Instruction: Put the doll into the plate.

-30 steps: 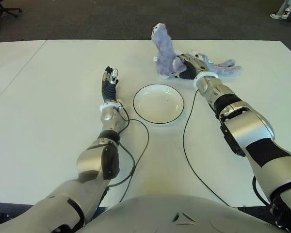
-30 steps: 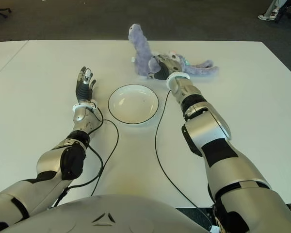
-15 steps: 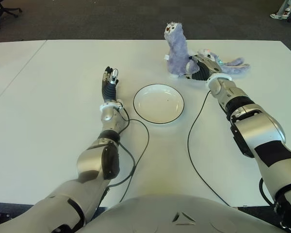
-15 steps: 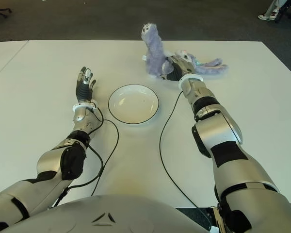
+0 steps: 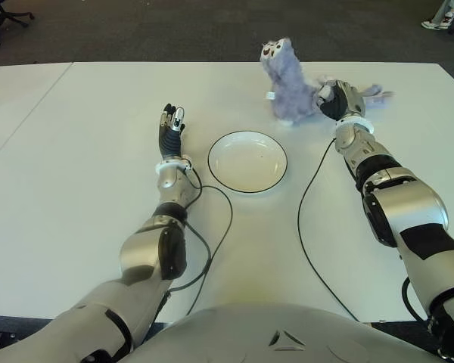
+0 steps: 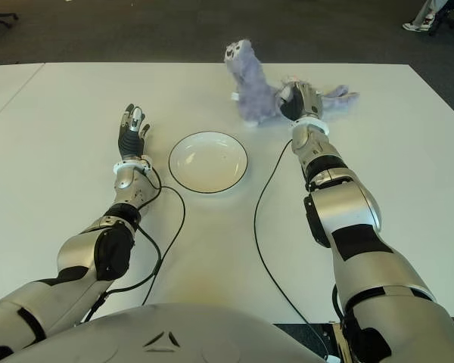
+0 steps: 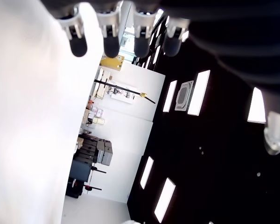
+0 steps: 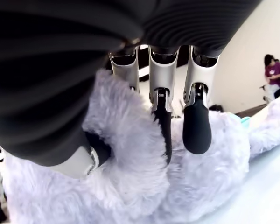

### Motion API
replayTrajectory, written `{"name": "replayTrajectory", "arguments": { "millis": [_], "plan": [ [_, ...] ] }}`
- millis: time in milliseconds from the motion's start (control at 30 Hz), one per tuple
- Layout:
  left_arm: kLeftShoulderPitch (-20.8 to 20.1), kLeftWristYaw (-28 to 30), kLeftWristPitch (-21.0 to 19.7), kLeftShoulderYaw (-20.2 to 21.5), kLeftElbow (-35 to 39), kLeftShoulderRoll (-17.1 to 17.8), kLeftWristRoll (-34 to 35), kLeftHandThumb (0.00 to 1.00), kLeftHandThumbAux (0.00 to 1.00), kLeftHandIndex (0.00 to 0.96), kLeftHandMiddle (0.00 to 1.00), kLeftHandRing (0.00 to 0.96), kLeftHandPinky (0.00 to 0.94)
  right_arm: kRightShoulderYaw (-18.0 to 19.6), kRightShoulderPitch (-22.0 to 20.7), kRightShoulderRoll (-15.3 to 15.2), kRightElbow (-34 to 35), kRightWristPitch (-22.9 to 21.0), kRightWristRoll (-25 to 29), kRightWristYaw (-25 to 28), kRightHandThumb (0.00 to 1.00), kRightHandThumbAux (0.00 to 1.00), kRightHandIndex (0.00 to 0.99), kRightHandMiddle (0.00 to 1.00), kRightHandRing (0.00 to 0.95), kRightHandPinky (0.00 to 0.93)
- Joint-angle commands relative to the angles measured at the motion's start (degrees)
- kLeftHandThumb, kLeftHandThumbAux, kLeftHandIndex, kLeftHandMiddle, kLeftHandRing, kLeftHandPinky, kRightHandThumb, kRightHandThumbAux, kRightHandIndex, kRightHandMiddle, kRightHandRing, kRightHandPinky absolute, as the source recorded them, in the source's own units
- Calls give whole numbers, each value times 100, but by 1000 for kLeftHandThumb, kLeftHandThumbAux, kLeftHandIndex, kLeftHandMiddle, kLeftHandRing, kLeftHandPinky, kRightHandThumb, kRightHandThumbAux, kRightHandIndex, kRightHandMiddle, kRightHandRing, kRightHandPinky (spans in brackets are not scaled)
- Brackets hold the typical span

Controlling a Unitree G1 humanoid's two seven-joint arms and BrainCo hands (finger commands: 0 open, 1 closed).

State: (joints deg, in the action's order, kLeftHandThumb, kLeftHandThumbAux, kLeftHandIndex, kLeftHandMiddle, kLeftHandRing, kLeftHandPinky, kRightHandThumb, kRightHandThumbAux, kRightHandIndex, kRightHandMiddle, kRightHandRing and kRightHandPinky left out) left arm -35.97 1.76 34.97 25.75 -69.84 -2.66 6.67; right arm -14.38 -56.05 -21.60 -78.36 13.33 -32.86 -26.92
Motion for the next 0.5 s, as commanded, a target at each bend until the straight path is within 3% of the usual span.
{"name": "replayTrajectory", "arguments": {
  "millis": [33, 500],
  "plan": [
    [1337, -280, -600, 29, -763, -345, 10, 0, 478, 11, 38, 26, 31, 331, 189, 104, -38, 119, 313, -339, 717, 712, 441, 843, 843, 846],
    [1294, -148, -665, 145, -774, -351, 125, 0, 489, 20, 34, 17, 19, 797, 52, -213, 138, 1154, 652, -608, 706, 715, 440, 861, 869, 848]
  ]
}}
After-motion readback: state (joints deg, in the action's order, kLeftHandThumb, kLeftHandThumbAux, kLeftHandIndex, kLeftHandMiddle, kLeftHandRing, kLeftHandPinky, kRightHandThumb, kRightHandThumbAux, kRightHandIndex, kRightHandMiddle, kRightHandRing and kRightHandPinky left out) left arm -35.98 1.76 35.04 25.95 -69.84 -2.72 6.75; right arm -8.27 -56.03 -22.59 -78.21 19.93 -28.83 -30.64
